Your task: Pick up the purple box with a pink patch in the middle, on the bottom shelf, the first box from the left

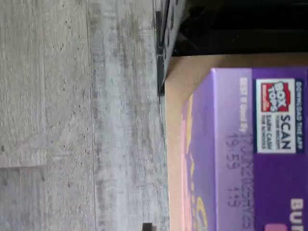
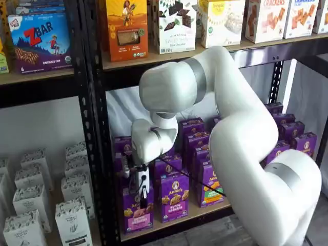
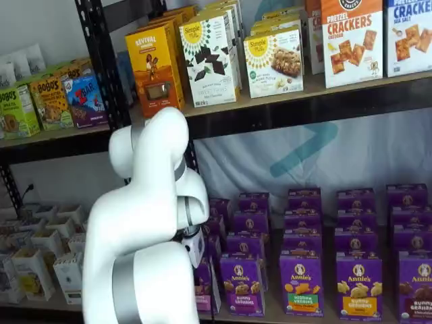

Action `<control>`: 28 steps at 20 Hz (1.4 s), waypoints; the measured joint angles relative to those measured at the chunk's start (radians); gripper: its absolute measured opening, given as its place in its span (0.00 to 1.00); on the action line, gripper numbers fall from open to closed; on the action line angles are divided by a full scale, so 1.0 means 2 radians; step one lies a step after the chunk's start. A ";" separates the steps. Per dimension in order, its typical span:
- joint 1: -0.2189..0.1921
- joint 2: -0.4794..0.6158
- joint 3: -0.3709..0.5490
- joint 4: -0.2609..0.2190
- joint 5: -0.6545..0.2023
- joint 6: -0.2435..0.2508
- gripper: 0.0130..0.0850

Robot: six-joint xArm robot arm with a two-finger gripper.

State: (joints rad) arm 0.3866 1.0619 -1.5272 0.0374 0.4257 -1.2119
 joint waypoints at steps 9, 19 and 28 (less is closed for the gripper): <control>0.000 0.002 -0.002 -0.009 0.000 0.008 0.56; 0.000 0.001 0.001 -0.008 0.000 0.007 0.44; 0.000 -0.002 0.005 -0.001 -0.001 0.001 0.33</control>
State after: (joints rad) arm 0.3857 1.0585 -1.5174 0.0351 0.4238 -1.2109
